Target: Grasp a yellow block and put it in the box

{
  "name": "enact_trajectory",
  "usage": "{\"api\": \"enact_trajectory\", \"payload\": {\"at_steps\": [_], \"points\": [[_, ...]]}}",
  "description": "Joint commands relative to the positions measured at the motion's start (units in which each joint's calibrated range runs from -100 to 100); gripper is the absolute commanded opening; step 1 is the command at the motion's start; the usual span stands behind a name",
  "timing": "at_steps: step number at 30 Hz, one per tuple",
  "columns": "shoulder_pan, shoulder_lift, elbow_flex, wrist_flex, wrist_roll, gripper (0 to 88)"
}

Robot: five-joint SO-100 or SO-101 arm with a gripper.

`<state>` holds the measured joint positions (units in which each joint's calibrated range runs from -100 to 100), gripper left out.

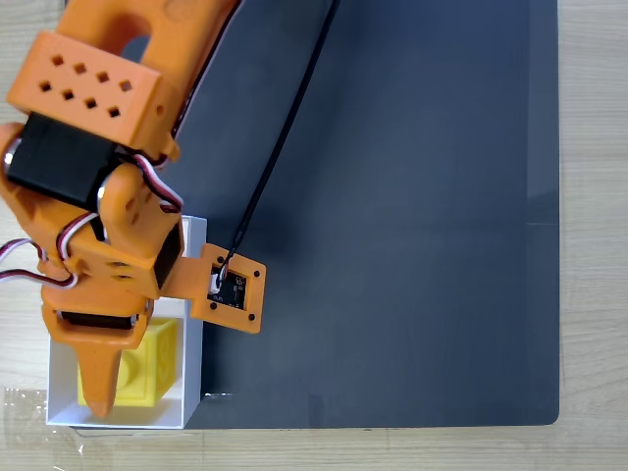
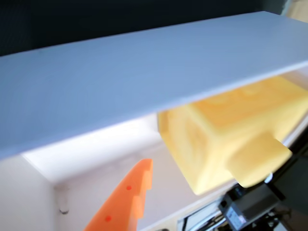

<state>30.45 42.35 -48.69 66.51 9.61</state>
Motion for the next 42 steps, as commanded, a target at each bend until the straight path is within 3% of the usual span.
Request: {"api": "enact_trajectory", "payload": {"at_steps": [1, 4, 10, 11, 14, 20, 28, 32, 37, 42], "points": [[-1.8, -9.4, 0.5, 0.3, -0.3, 40.7], [-3.5, -17.7, 3.4, 3.0, -3.1, 35.5], [-7.5, -41.1, 15.5, 12.2, -12.3, 2.4], [-8.2, -45.8, 19.0, 13.4, -13.2, 0.2], [-10.4, -59.9, 31.6, 14.9, -13.8, 4.4], [-12.9, -84.5, 64.4, 14.1, -13.4, 4.7], [-18.4, -109.9, 108.8, -1.8, -13.3, 4.8], [-19.2, -124.0, 127.3, -3.0, -13.3, 4.4], [-18.8, -141.8, 140.3, 2.6, -10.3, 4.3], [-18.8, -140.8, 140.3, 7.6, -8.9, 4.3]]}}
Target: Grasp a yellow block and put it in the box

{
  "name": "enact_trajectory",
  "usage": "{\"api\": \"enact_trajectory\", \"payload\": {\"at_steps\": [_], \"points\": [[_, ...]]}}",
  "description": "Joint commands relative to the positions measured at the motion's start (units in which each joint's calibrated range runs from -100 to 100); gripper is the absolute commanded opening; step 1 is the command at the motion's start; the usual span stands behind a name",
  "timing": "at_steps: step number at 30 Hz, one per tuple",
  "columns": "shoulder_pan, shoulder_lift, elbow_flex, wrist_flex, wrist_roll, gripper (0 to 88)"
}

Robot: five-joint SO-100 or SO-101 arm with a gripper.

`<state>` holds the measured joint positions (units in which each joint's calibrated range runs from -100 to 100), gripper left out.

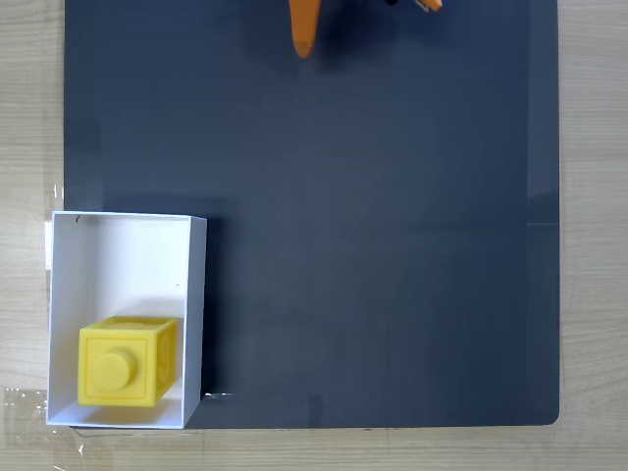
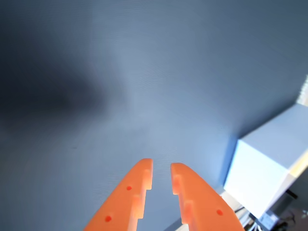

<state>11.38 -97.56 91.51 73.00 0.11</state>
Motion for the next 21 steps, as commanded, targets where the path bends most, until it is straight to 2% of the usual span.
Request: {"api": "enact_trajectory", "payload": {"at_steps": [1, 21], "points": [[0.2, -1.3, 0.1, 1.2, 0.5, 4.6], [-0.2, -1.3, 0.1, 1.2, 0.6, 4.4]]}}
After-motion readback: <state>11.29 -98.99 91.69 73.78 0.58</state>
